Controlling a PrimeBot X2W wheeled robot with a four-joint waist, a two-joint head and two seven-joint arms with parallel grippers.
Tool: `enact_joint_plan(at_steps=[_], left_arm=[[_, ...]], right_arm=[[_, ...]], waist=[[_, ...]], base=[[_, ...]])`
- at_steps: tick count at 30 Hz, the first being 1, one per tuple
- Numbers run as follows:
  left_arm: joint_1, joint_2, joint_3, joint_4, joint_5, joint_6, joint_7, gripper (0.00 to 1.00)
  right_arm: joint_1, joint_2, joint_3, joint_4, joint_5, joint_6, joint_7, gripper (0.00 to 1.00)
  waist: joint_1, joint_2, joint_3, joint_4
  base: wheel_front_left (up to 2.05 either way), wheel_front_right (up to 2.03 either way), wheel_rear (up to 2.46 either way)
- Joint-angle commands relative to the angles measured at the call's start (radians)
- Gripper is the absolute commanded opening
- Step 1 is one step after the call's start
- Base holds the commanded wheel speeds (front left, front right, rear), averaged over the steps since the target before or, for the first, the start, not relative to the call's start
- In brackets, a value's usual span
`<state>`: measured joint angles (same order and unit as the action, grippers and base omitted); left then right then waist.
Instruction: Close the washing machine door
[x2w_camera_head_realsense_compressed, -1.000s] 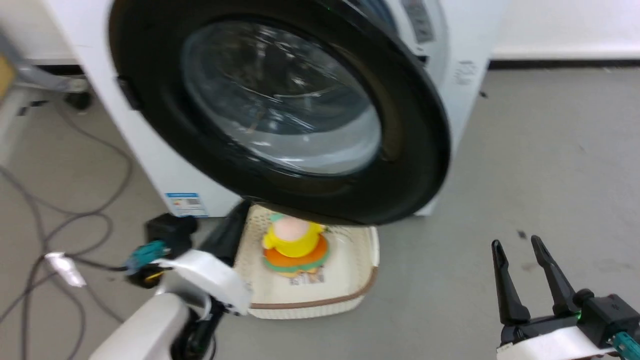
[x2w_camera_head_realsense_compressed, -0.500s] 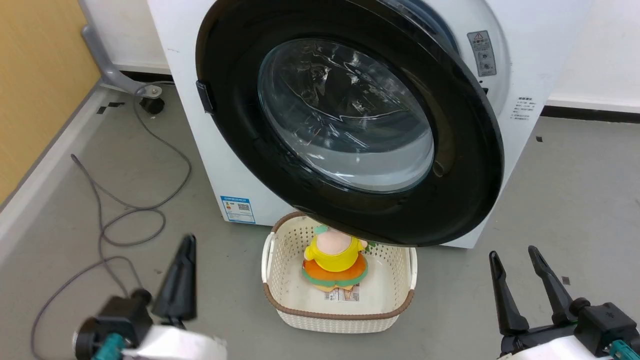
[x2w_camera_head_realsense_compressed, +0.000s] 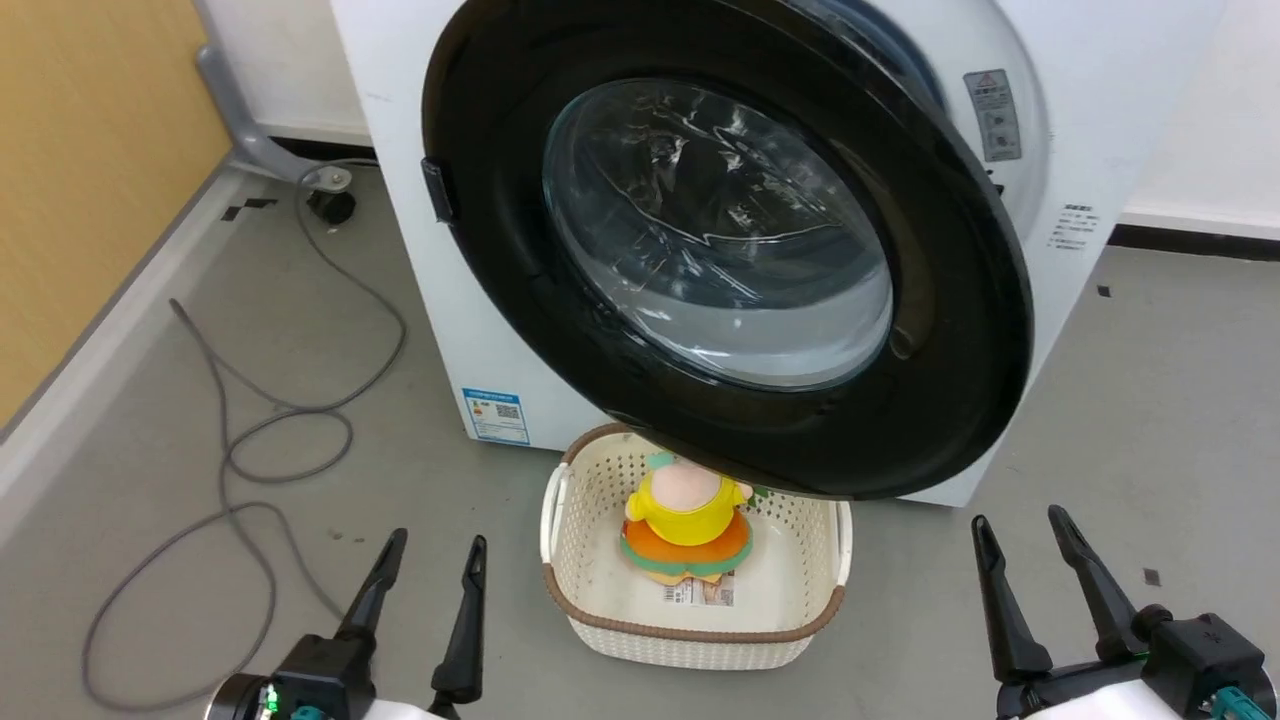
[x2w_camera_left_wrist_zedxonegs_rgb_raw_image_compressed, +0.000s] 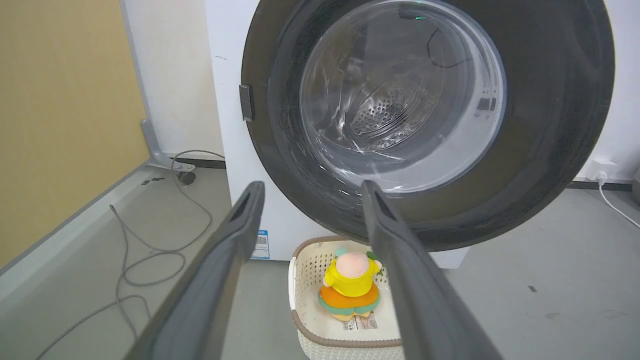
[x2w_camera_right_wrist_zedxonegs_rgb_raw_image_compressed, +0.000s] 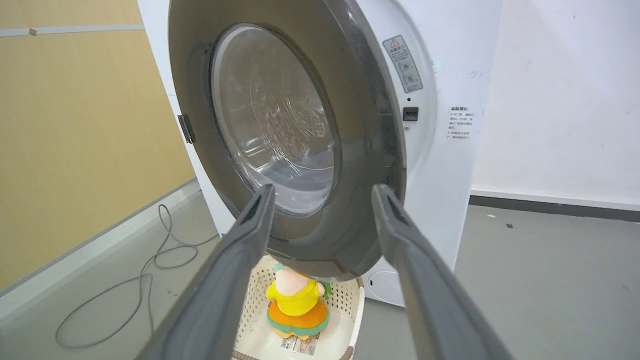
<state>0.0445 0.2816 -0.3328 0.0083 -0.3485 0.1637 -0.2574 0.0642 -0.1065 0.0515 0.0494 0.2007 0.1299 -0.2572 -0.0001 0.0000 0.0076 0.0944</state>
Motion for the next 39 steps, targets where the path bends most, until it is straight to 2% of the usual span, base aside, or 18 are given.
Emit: enact_joint_plan(at_steps=[1, 2, 3, 4, 10, 18, 24, 29, 39], left_arm=[[0.001, -0.005, -0.001, 0.004, 0.009, -0.005, -0.004, 1.0], [-0.002, -0.007, -0.003, 0.005, 0.012, -0.009, -0.004, 1.0], [-0.006, -0.009, -0.003, 0.007, 0.015, -0.013, -0.004, 1.0], [-0.009, -0.01, -0.004, 0.008, 0.019, -0.017, -0.004, 1.0], [-0.04, -0.029, -0.011, 0.005, 0.044, -0.035, -0.004, 1.0], [-0.089, -0.068, -0.013, 0.004, 0.063, -0.057, -0.004, 1.0], [-0.104, -0.101, 0.004, 0.016, 0.061, -0.072, -0.004, 1.0], [-0.128, -0.12, 0.019, 0.013, 0.074, -0.089, -0.004, 1.0], [-0.184, -0.163, 0.048, 0.012, 0.092, -0.117, -0.004, 1.0]], right_arm=[[0.012, -0.004, 0.001, -0.005, 0.008, 0.001, -0.005, 0.62], [0.011, -0.008, 0.006, -0.007, 0.012, 0.001, -0.005, 0.22], [0.008, -0.013, 0.011, -0.01, 0.015, 0.001, -0.005, 0.22], [0.005, -0.019, 0.017, -0.013, 0.016, 0.001, -0.005, 0.0], [-0.047, -0.082, 0.075, -0.025, 0.022, 0.001, 0.001, 0.0], [-0.231, -0.226, 0.132, 0.013, 0.069, 0.001, 0.062, 0.0], [-0.376, -0.319, 0.123, 0.122, 0.157, 0.001, 0.119, 0.0], [-0.486, -0.359, 0.077, 0.227, 0.238, 0.001, 0.146, 0.0], [-0.719, -0.434, 0.032, 0.409, 0.286, 0.001, 0.195, 0.0]], waist=[[0.0001, 0.0, 0.003, 0.006], [0.0001, 0.0, 0.006, 0.01], [0.0001, 0.0, 0.011, 0.015], [0.0001, 0.0, 0.017, 0.021], [0.0001, 0.0, 0.069, 0.067], [0.0001, 0.0, 0.167, 0.125], [0.0001, 0.0, 0.222, 0.152], [0.0001, 0.0, 0.267, 0.168], [0.0001, 0.0, 0.356, 0.198]], base=[[0.0, 0.0, 0.0], [0.0, 0.0, 0.0], [0.0, 0.0, 0.0], [0.0, 0.0, 0.0], [0.0, 0.0, 0.0], [0.0, 0.0, 0.0], [0.0, 0.0, 0.0], [0.0, 0.0, 0.0], [0.0, 0.0, 0.0]])
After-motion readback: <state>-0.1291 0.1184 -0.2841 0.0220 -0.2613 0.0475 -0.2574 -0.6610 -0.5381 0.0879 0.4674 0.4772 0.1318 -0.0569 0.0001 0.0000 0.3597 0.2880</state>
